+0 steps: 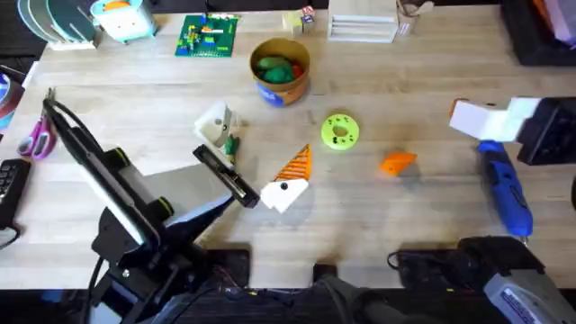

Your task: Pick up the gripper from the table and insert it into the empty holder that is missing its gripper. Then pick up a screw, insert it into the mounting hole, and use the screwdriver to tighten it. Finally, clean up the table by picking up the vegetable and placing it into the bucket.

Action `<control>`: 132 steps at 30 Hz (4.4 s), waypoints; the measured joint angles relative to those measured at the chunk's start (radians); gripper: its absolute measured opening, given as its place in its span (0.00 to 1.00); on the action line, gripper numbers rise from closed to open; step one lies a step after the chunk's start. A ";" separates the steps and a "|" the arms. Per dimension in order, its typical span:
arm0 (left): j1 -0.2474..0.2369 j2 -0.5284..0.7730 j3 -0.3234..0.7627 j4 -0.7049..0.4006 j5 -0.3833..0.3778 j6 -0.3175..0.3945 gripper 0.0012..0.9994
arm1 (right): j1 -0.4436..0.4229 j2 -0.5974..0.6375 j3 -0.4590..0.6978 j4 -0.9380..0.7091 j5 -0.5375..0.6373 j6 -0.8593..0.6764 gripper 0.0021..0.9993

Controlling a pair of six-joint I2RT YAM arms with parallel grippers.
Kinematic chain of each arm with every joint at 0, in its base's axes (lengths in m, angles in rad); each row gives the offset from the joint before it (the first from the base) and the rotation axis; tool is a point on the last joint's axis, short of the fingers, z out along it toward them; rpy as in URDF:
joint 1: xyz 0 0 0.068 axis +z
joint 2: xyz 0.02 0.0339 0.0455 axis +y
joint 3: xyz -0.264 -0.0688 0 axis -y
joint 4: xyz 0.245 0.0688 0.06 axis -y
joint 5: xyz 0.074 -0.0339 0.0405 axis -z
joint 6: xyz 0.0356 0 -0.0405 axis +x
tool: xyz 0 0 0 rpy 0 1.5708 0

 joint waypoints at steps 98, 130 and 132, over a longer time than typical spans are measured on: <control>0.000 -0.008 -0.032 -0.144 0.491 -0.064 0.99 | 0.329 0.737 0.056 -0.152 0.079 -0.574 0.53; 0.000 -0.008 -0.032 -0.145 0.492 -0.064 0.99 | 0.214 0.374 -0.025 0.267 -0.489 -0.012 0.01; 0.000 -0.008 -0.032 -0.145 0.493 -0.064 0.99 | 0.222 0.406 -0.071 0.307 -0.586 0.134 0.01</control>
